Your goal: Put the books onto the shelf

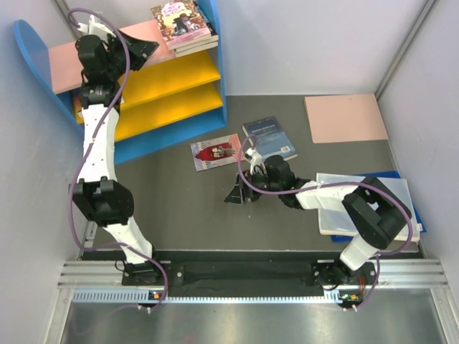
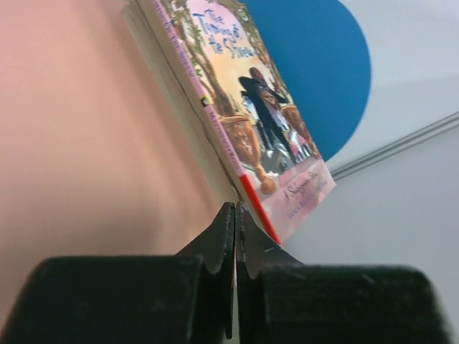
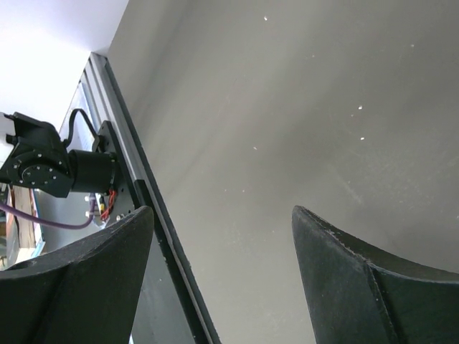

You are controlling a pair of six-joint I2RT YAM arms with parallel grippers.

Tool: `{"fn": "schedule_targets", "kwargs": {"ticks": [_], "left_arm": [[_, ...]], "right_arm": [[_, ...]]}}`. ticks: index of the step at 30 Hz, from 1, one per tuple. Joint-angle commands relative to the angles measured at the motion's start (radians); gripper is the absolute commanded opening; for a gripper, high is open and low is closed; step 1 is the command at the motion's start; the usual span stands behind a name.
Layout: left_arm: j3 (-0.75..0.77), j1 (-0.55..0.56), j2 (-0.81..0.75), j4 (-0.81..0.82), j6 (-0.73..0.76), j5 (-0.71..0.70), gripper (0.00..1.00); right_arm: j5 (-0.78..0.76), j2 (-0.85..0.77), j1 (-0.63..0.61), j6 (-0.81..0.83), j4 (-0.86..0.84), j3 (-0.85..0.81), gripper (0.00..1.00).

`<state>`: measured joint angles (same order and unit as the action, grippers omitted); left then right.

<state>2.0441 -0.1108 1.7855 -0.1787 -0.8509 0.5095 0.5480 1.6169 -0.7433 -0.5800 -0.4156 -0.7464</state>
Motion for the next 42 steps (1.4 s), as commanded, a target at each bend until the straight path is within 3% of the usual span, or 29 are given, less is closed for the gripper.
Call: {"fn": "schedule_targets", "kwargs": {"ticks": [1, 33, 42], "left_arm": [[0.039, 0.002, 0.028, 0.103, -0.056, 0.024, 0.00], [0.100, 0.063, 0.127, 0.206, -0.108, -0.035, 0.00], [-0.002, 0.063, 0.045, 0.265, -0.079, -0.121, 0.00]], "right_arm": [[0.018, 0.000, -0.011, 0.005, -0.063, -0.022, 0.77], [0.032, 0.003, -0.010, 0.005, -0.068, -0.018, 0.79], [0.040, 0.012, -0.010, 0.005, -0.068, -0.022, 0.79]]}}
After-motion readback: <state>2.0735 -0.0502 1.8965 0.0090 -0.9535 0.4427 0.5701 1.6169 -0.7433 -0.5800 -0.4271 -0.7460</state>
